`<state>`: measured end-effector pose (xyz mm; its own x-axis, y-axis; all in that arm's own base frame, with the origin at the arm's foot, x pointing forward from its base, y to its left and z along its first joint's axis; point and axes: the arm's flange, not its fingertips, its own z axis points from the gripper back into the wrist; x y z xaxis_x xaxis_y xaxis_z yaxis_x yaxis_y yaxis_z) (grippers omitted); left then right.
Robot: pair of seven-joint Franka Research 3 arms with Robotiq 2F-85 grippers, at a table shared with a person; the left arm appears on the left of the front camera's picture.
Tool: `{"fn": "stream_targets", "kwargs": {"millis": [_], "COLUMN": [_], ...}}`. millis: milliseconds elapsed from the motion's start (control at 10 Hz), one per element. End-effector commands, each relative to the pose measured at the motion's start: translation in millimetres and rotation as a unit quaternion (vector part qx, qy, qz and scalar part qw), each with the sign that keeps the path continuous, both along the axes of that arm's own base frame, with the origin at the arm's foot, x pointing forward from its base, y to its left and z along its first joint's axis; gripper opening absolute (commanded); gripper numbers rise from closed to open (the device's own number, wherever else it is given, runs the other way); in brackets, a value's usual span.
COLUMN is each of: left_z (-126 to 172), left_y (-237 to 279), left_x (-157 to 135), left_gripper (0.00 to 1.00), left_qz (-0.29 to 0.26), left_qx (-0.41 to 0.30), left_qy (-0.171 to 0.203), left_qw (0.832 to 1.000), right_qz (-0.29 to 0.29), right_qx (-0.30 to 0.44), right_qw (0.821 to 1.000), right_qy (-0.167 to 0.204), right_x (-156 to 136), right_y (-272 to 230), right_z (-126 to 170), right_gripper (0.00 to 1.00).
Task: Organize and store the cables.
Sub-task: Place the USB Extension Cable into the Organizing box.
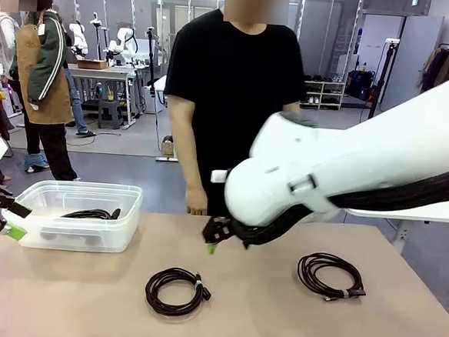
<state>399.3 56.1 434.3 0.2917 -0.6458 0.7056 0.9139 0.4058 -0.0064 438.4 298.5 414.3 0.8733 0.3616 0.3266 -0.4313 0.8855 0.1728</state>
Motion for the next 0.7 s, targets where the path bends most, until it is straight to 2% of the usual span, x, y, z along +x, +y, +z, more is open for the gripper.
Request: {"fn": "stream_targets", "kwargs": {"millis": [0,200,400,500,600], "left_z": [3,3,3,3,3], "left_y": [1,1,1,1,1], "left_x": [-1,-1,-1,-1,-1], "left_gripper": [1.00,1.00,1.00,1.00,1.00], "left_qz": [-0.004,-0.004,-0.004,-0.004,-0.004], "left_qx": [0.004,0.004,0.004,0.004,0.004], "left_qy": [0.004,0.004,0.004,0.004,0.004], "left_qw": [1.000,1.000,1.000,1.000,1.000], "right_qz": [0.070,0.096,0.113,0.138,0.163], "right_qx": [0.052,0.072,0.092,0.102,0.102], "right_qw": [0.996,0.992,0.987,0.983,0.977], "right_qy": [-0.009,-0.044,-0.064,-0.070,-0.092], "right_x": [-19,-36,-53,-65,-81], "right_y": [-75,-136,-202,-236,-272], "right_z": [19,40,49,50,52], "right_gripper": [1.00,1.00,1.00,1.00,1.00]}}
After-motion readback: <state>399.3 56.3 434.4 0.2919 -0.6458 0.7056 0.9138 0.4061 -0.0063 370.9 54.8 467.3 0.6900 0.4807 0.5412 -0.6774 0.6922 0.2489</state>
